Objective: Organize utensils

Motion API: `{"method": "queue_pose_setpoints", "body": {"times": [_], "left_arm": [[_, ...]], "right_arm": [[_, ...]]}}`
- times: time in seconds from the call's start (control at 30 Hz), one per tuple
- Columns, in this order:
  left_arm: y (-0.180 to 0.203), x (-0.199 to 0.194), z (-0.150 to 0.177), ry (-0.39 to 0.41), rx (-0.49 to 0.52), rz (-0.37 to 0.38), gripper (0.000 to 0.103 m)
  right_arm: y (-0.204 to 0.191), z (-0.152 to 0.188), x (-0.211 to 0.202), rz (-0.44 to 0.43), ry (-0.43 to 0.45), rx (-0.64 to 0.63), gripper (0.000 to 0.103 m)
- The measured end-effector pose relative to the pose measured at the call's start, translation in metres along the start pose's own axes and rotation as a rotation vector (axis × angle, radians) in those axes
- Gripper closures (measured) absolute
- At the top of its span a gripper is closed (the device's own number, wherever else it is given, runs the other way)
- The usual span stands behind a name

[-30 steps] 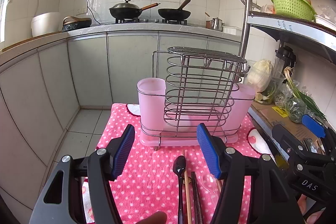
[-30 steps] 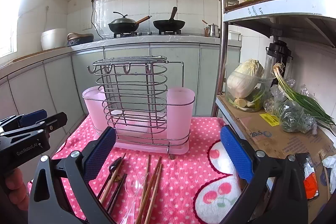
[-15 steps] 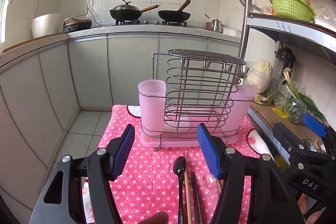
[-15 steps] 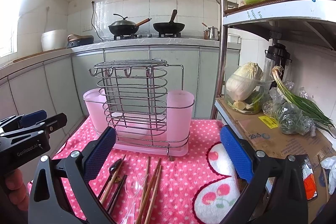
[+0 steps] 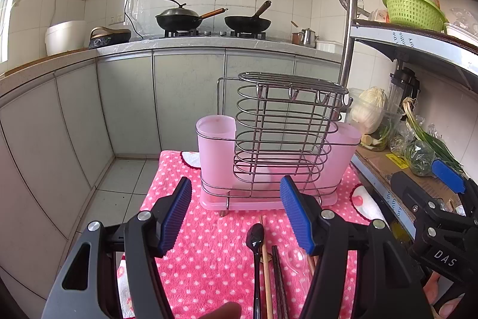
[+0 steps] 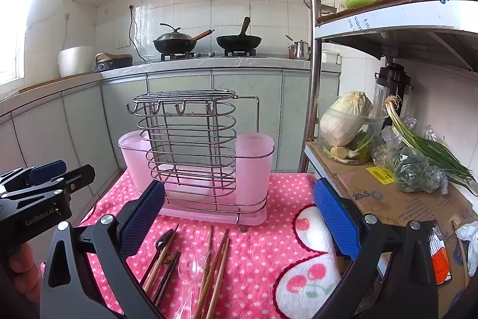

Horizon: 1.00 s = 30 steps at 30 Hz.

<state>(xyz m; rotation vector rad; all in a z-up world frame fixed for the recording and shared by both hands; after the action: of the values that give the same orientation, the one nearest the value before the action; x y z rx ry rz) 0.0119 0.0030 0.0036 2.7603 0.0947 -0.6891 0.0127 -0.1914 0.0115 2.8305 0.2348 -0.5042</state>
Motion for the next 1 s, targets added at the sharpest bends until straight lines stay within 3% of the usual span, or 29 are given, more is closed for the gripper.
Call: {"method": "queue_pose_setpoints", "body": {"times": [0.4, 0.57, 0.73, 1.0], "left_arm": [[-0.001, 0.003, -0.001, -0.02, 0.007, -0.002, 0.042], [-0.01, 0.013, 0.0, -0.057, -0.002, -0.008, 0.042], [-0.027, 0.03, 0.001, -0.141, -0.046, 0.009, 0.041], [-0.033, 0.061, 0.01, -0.284, -0.049, 0.039, 0.041]], "right_arm": [[0.002, 0.002, 0.003, -0.046, -0.003, 0.022, 0.003], [0.003, 0.007, 0.004, -0.008, -0.008, 0.022, 0.003], [0.014, 0.015, 0.016, -0.007, -0.076, 0.037, 0.003], [0.033, 0.038, 0.04, -0.094, -0.198, 0.142, 0.003]]}}
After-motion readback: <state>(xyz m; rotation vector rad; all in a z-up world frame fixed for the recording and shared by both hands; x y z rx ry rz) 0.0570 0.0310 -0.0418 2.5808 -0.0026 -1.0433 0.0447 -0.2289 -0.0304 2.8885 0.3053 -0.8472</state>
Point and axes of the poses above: each gripper's, at about its wrist camera, not at the fingertips, and x roughly the way its jaws point, y to its right, z to its underside, the point moved 3 cm from there along x, roughly the way its jaws point, and after that the axes turned 14 degrees about -x, right-handed, at the moved point
